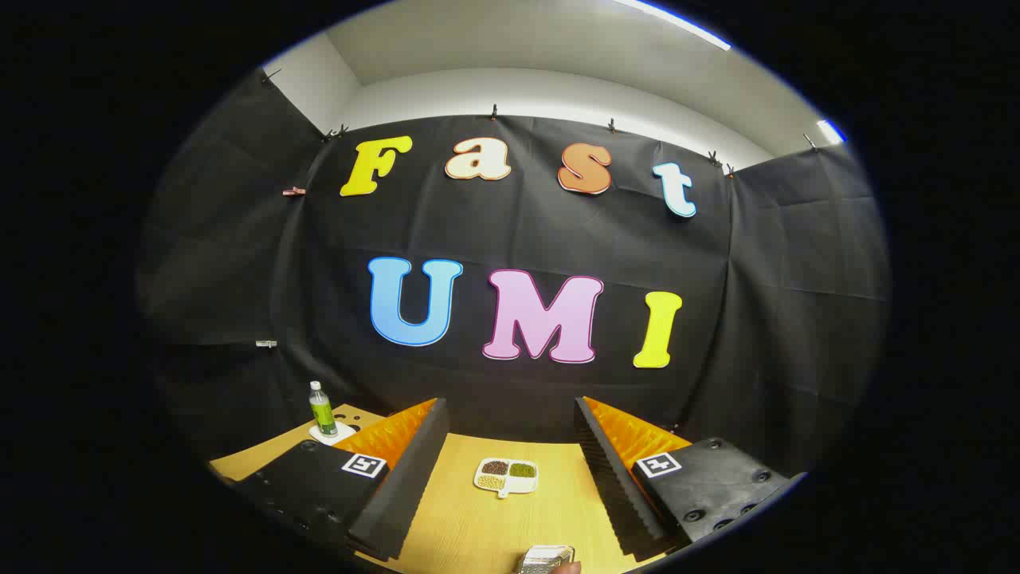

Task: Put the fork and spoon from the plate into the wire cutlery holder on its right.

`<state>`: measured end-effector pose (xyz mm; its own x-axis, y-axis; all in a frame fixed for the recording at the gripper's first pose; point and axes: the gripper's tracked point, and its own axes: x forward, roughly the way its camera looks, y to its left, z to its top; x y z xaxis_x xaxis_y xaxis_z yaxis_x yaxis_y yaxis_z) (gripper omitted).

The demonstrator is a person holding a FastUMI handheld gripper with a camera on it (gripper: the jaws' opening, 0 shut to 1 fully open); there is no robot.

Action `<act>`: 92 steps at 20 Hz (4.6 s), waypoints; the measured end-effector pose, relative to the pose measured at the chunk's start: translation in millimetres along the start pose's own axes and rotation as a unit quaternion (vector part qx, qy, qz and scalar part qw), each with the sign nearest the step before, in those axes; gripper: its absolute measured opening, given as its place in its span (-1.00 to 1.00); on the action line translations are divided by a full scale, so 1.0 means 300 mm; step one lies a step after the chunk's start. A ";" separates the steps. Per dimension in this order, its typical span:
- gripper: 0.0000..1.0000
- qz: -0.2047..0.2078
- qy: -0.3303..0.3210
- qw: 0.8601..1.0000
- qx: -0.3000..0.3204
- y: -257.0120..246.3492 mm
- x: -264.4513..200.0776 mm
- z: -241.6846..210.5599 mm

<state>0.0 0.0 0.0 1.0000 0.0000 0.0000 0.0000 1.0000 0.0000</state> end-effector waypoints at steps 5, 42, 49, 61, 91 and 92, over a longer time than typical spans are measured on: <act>0.95 0.012 0.000 1.000 0.001 0.012 -0.013 0.006; 0.79 0.221 0.489 0.842 0.062 0.834 -0.185 -1.102; 0.56 0.203 0.547 0.811 0.040 0.929 -0.191 -1.327; -0.74 0.171 0.603 0.776 0.070 0.960 -0.196 -1.457; -0.81 0.161 0.603 0.781 -0.018 -0.161 -0.285 -0.948; -0.81 0.158 0.623 0.766 -0.027 -0.194 -0.301 -0.973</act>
<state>-90.4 -58.1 -292.0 0.1738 0.2075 -0.9627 -0.2754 0.9488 0.1548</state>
